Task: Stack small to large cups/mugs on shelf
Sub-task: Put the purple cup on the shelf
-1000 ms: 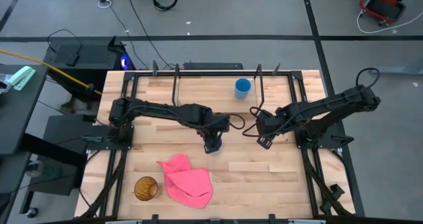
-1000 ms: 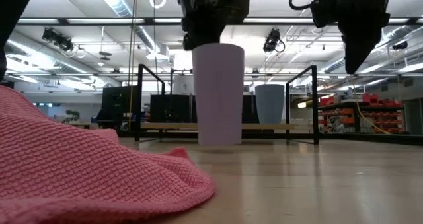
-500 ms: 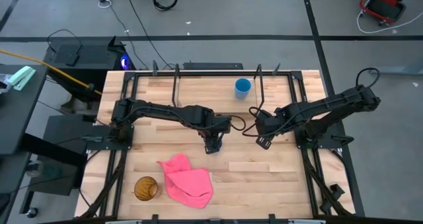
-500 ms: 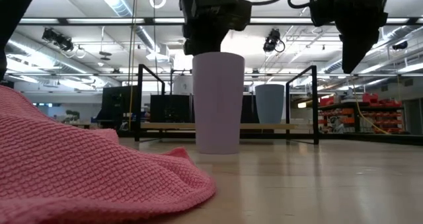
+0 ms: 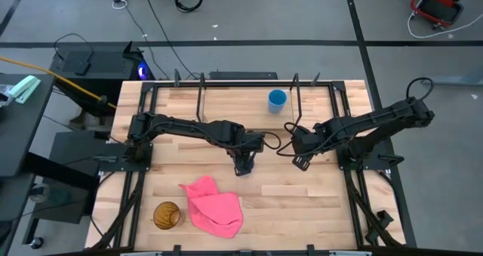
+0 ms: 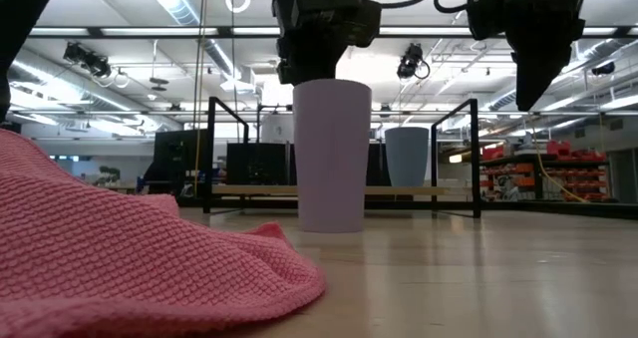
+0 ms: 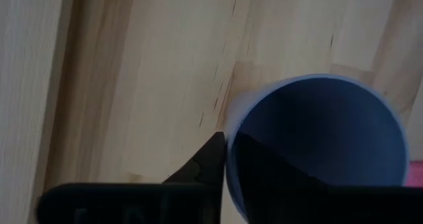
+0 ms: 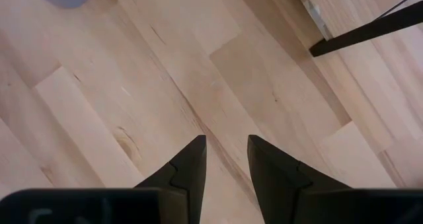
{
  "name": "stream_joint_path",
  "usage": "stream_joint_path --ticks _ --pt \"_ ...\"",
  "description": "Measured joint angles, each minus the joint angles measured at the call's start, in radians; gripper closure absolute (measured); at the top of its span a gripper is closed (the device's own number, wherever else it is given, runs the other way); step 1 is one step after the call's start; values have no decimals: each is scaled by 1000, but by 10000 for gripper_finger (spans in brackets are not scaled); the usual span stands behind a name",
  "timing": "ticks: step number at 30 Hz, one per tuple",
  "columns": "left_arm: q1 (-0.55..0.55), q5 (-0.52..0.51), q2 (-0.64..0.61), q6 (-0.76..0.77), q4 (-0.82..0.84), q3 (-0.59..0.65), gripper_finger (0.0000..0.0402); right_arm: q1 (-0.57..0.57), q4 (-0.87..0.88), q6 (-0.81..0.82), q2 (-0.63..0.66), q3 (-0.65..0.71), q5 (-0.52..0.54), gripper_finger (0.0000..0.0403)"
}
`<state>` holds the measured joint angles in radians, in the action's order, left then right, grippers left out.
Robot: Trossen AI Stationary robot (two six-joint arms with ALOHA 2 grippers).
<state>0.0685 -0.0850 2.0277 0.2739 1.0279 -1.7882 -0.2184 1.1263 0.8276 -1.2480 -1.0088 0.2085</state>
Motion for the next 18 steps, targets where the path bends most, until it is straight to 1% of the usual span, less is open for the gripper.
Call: stream_joint_path --ticks 3,7,13,18 --pt "0 0 -1 -1 -1 0 332 0 0 0 0 0 0 284" --pt "0 0 -1 -1 -1 0 317 0 0 0 0 0 0 284" --pt "0 0 -2 -1 1 0 306 0 0 0 0 0 0 284" --pt "0 0 -30 2 22 1 303 0 0 0 0 0 0 284"
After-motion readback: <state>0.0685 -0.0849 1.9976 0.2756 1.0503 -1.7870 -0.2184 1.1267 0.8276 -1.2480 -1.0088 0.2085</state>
